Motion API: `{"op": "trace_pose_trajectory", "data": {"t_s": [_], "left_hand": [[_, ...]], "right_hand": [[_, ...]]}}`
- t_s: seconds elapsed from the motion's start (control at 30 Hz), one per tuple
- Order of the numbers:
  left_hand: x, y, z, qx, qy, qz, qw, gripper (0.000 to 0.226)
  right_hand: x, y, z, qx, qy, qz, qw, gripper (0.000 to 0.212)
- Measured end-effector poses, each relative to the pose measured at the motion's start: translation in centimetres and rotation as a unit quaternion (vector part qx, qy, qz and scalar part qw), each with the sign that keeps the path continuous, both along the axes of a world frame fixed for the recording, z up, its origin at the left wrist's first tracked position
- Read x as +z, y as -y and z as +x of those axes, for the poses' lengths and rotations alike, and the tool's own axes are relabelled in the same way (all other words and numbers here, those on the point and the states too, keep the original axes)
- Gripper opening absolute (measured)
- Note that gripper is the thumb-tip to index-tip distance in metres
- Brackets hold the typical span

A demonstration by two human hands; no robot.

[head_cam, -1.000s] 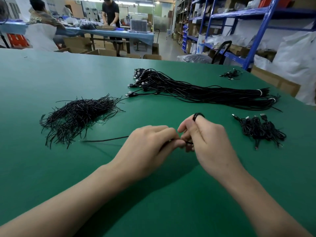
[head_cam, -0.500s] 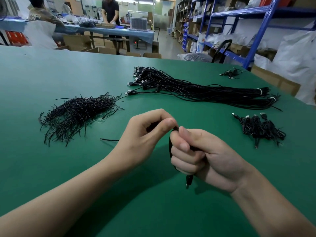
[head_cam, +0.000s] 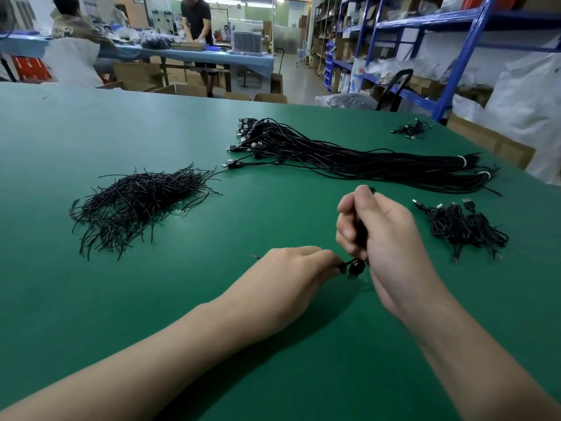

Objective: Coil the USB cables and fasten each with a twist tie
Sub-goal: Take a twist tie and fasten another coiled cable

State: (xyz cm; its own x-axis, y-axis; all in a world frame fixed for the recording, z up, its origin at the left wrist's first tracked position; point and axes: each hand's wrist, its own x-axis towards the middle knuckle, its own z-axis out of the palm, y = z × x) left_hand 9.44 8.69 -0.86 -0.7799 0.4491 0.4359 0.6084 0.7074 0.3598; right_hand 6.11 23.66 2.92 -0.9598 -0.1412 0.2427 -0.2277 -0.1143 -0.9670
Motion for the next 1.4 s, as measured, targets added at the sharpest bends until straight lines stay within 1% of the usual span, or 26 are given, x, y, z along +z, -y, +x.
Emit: {"op": "trace_pose_trajectory", "data": {"t_s": [0.07, 0.17, 0.23, 0.33, 0.4, 0.43, 0.57, 0.67, 0.73, 0.8, 0.87, 0.93, 0.97, 1.07, 1.13, 1.2, 1.27, 1.33, 1.4], "left_hand": [[0.6, 0.3, 0.0, 0.009, -0.071, -0.046, 0.996, 0.03], [1.5, 1.2, -0.5, 0.038, -0.168, -0.075, 0.982, 0.027], [1.9, 2.0, -0.7, 0.064, -0.213, -0.091, 0.971, 0.031], [2.1, 2.8, -0.7, 0.106, -0.245, -0.115, 0.957, 0.042], [2.3, 3.1, -0.8, 0.13, -0.244, -0.097, 0.956, 0.046], [2.5, 3.3, -1.0, 0.134, -0.244, -0.087, 0.957, 0.046], [2.8, 4.6, -1.5, 0.098, -0.244, -0.08, 0.961, 0.036], [3.1, 5.3, -1.9, 0.055, -0.242, -0.085, 0.965, 0.024], [3.4, 5.5, -2.2, 0.023, -0.259, -0.104, 0.96, 0.026], [3.7, 5.4, -2.3, -0.02, -0.267, -0.128, 0.955, 0.023], [3.7, 5.3, -2.2, -0.046, -0.262, -0.139, 0.954, 0.021], [3.6, 5.3, -1.9, -0.05, -0.251, -0.144, 0.956, 0.021], [3.6, 5.3, -1.8, -0.05, -0.25, -0.149, 0.955, 0.02], [3.4, 5.5, -1.5, -0.045, -0.264, -0.153, 0.951, 0.021], [3.1, 5.7, -1.4, -0.034, -0.271, -0.146, 0.951, 0.023], [2.7, 5.8, -1.2, -0.026, -0.255, -0.123, 0.959, 0.025], [2.3, 5.8, -1.1, -0.024, -0.202, -0.08, 0.976, 0.025], [2.0, 5.9, -1.2, -0.026, -0.139, -0.033, 0.989, 0.024], [1.7, 6.0, -1.3, -0.02, -0.093, 0.009, 0.995, 0.023]], "right_hand": [[-0.4, 0.0, 0.0, -0.041, -0.062, 0.111, 0.991, 0.037], [-1.1, -0.1, 0.1, -0.092, -0.151, 0.265, 0.948, 0.034], [-1.3, -0.1, 0.4, -0.082, -0.171, 0.331, 0.925, 0.032], [-1.2, 0.1, 0.8, -0.049, -0.172, 0.408, 0.895, 0.031], [-1.0, 0.1, 1.0, -0.037, -0.179, 0.474, 0.861, 0.036], [-1.0, 0.0, 1.1, -0.025, -0.176, 0.493, 0.852, 0.039], [-0.8, -0.5, 1.3, 0.033, -0.154, 0.486, 0.86, 0.043], [-0.9, -0.3, 1.6, 0.049, -0.18, 0.511, 0.839, 0.041], [-1.1, -0.1, 1.6, 0.059, -0.186, 0.526, 0.828, 0.041], [-1.2, -0.2, 1.3, 0.086, -0.162, 0.523, 0.832, 0.041], [-1.3, -0.7, 0.9, 0.132, -0.106, 0.488, 0.856, 0.038], [-1.2, -1.1, 0.7, 0.187, -0.042, 0.422, 0.886, 0.038], [-1.1, -1.2, 0.6, 0.214, -0.018, 0.392, 0.895, 0.036], [-0.9, -1.4, 0.6, 0.281, 0.01, 0.335, 0.899, 0.034], [-1.0, -1.4, 0.5, 0.308, 0.022, 0.301, 0.902, 0.035], [-1.0, -1.4, 0.5, 0.309, 0.029, 0.287, 0.906, 0.035], [-1.2, -1.4, 0.5, 0.279, 0.016, 0.302, 0.912, 0.036], [-1.2, -1.3, 0.4, 0.234, -0.026, 0.335, 0.912, 0.033], [-1.1, -1.1, 0.4, 0.189, -0.078, 0.348, 0.915, 0.026]]}}
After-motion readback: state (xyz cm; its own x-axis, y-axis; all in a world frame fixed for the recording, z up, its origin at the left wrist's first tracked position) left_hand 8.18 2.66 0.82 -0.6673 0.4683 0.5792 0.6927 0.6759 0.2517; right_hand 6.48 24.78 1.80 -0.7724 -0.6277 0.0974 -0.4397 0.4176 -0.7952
